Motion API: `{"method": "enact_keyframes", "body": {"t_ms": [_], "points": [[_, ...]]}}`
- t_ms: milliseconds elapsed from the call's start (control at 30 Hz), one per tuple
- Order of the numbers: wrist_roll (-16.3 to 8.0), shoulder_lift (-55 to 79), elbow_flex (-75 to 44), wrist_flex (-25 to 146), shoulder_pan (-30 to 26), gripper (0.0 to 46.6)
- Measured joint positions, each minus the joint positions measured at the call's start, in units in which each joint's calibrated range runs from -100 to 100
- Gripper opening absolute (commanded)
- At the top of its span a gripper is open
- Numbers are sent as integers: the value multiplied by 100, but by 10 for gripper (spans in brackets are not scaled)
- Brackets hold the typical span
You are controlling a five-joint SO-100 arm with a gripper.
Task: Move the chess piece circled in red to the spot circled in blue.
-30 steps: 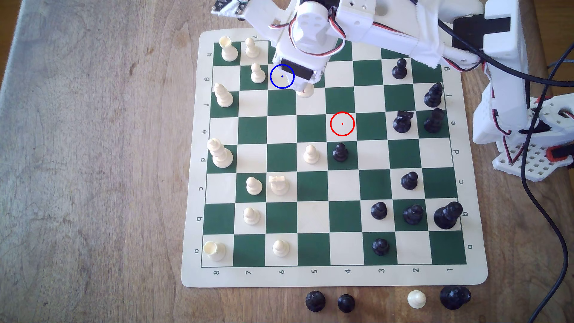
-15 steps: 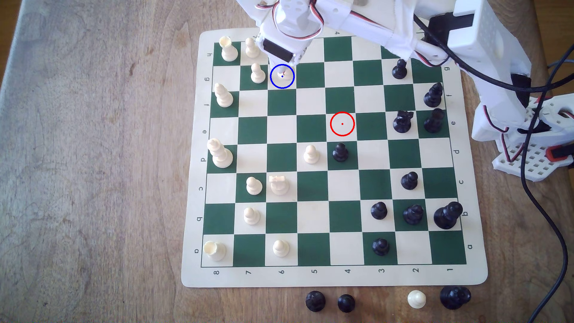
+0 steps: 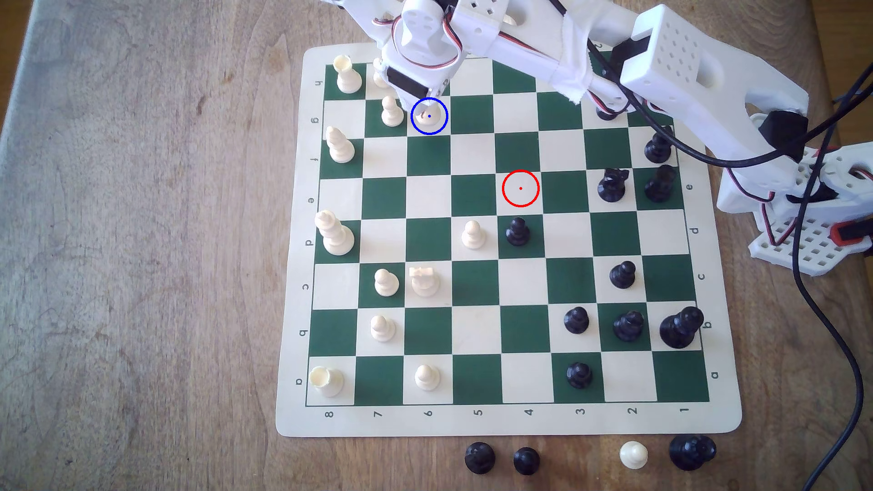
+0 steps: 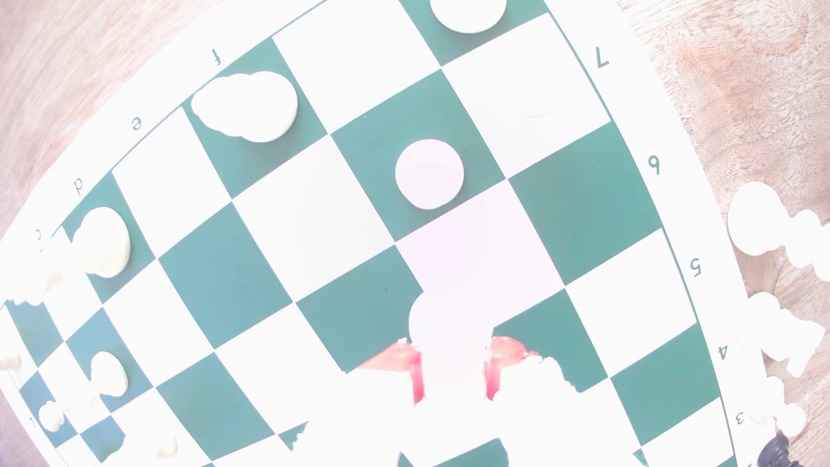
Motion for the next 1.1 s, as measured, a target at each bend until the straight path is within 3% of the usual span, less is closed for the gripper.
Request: {"method": "enact_keyframes", "body": {"t_ms": [1100], "points": [[15,880,-624,-223,155,22]]}}
